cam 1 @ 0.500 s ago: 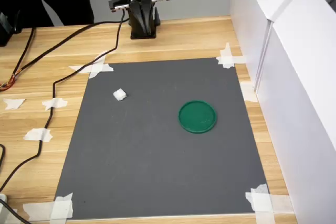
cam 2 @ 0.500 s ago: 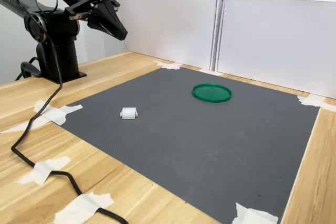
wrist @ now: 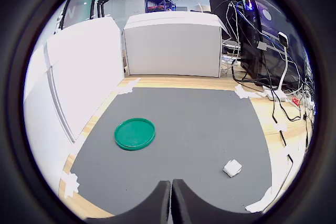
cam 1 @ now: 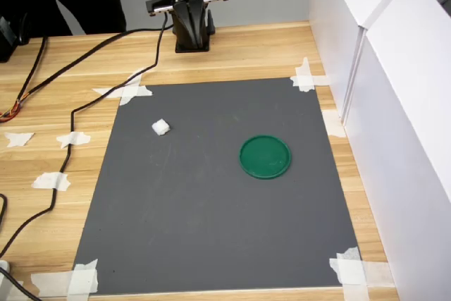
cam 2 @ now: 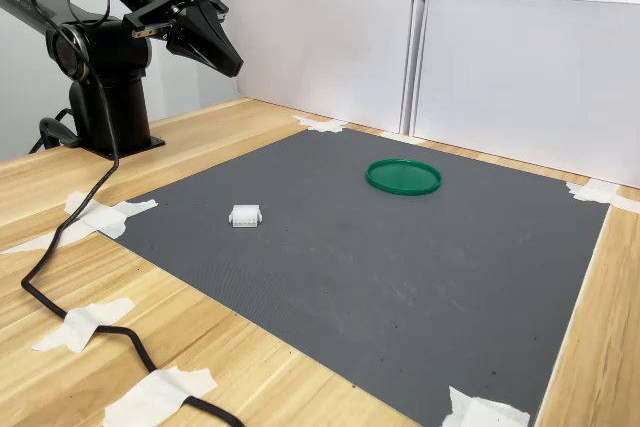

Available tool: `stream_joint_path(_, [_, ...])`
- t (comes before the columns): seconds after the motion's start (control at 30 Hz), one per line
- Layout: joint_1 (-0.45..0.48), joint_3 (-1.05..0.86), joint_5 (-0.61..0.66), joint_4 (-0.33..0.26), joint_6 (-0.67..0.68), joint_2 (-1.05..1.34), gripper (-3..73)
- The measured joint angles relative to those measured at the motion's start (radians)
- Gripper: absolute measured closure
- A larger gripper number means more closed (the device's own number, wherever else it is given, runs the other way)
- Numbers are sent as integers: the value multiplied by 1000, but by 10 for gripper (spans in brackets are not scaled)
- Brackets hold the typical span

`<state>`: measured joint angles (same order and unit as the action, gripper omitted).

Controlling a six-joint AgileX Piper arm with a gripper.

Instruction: Grasp a white terminal and put it on the green lid.

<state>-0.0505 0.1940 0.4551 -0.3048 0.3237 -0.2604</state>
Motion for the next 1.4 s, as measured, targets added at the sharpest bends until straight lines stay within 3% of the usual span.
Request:
stream_joint_path(0.57, [0, 4, 5, 2, 0, -24, 711])
stream_joint_path(1.0, [0, 211, 107, 5, 1, -265, 711])
stream_joint_path(1.27, [0, 303, 236, 169, 39, -430, 711])
stream_joint_path(1.4, [0, 354, 309, 196, 49, -499, 711])
